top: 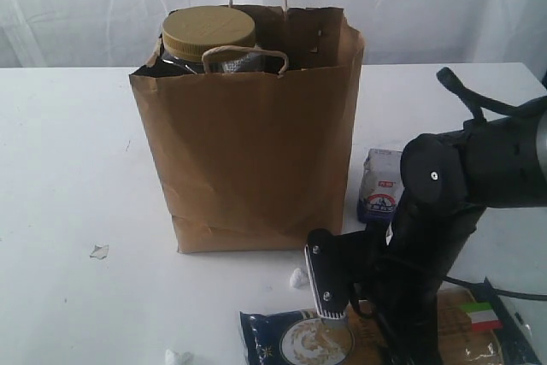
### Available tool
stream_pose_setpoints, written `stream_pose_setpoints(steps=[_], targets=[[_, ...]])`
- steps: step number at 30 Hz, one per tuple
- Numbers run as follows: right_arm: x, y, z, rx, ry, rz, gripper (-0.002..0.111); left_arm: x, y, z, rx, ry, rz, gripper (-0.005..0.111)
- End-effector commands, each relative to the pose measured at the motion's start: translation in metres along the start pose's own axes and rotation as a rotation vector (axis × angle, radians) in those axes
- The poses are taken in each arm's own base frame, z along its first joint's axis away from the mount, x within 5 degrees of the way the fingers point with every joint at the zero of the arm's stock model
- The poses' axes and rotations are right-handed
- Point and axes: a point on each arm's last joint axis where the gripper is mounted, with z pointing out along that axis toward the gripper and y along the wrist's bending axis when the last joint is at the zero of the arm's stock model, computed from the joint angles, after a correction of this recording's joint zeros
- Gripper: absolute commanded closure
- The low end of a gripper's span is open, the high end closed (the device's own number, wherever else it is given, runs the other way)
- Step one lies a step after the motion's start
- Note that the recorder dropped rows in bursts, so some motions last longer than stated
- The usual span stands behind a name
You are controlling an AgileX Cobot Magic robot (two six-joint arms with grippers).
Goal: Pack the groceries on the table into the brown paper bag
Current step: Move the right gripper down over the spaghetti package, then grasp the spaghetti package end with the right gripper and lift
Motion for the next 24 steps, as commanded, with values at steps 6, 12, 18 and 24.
stream_pose_setpoints(steps=[6,12,18,24], targets=[[0.004,0.012,0.004,-0.138,0.058,0.062,0.076,0.000,0.000,0.000,0.004,-0.009,-0.013,0.107],[0.006,0.017,0.003,-0.193,0.081,0.065,0.105,0.000,0.000,0.000,0.004,-0.009,-0.013,0.107],[0.005,0.016,0.000,-0.177,0.094,0.263,0.108,0.000,0.000,0.000,0.004,-0.009,-0.013,0.107],[0.001,0.020,-0.020,-0.219,0.113,0.324,0.108,0.000,0.000,0.000,0.004,-0.009,-0.013,0.107]])
